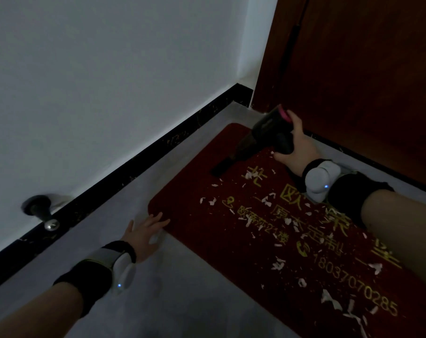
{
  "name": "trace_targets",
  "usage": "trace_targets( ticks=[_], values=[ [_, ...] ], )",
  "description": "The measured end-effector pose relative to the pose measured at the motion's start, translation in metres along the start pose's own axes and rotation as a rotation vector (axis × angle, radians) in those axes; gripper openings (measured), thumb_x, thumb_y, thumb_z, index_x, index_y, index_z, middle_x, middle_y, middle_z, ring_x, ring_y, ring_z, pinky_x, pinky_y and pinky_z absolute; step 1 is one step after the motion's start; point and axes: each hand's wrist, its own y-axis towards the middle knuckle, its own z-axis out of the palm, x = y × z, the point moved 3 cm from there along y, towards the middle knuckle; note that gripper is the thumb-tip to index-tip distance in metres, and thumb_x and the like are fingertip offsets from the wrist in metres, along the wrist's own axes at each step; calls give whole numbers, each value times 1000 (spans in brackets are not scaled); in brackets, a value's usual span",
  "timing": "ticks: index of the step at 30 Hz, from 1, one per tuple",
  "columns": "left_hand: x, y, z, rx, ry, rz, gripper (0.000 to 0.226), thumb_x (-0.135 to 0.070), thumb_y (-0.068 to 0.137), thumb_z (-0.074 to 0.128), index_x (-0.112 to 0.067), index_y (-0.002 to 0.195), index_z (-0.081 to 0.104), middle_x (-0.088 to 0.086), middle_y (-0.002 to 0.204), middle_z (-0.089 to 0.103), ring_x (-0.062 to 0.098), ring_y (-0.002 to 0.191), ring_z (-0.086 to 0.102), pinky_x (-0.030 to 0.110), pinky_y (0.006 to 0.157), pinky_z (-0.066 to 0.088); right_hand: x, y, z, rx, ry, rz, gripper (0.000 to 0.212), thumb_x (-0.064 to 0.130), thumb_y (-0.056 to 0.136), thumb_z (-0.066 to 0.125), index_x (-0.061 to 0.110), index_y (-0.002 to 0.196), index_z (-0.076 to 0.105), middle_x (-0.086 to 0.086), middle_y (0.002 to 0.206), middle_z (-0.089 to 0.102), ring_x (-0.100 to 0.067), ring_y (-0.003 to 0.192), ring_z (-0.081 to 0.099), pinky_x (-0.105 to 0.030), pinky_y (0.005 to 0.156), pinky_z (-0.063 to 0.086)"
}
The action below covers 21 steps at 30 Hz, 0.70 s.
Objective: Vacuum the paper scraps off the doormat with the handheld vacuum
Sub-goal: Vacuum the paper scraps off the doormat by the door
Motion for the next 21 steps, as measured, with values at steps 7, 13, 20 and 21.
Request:
trace_targets(
  ticks=[7, 13, 20, 21],
  values=[
    [4, 3, 4, 9, -12, 11, 71, -28, 97, 44, -36, 148, -4, -8, 158, -8, 12, 146, -4, 48, 116, -6, -30, -3, -20, -23, -9, 65, 101, 3, 80, 69, 24, 151, 0, -11, 94, 56, -32, 78, 61, -41, 68, 54],
    [2, 1, 2, -6, -21, 8, 69, -26, 97, 44, -36, 148, -1, -8, 158, -6, 13, 146, -4, 47, 116, -5, -33, -21, -19, 192, 20, 40, 96, 7, 78, 74, 24, 149, 11, 0, 109, 51, -7, 85, 54, -8, 65, 40],
    [-4, -1, -2, 31, -3, -2, 67, -26, 98, 42, -33, 149, -2, -5, 158, -8, 15, 146, -4, 48, 116, -2, -15, -32, -5, 402, 32, -10, 95, 7, 79, 74, 24, 149, 11, 6, 125, 44, -11, 114, 45, -20, 88, 38],
    [-5, -2, -3, 42, 10, -2, 67, -27, 98, 41, -33, 149, -2, -5, 158, -8, 15, 146, -4, 47, 116, -2, -12, -31, -6, 384, 29, -15, 95, 7, 79, 74, 24, 149, 11, 6, 124, 45, -10, 113, 45, -17, 86, 39]
  ],
)
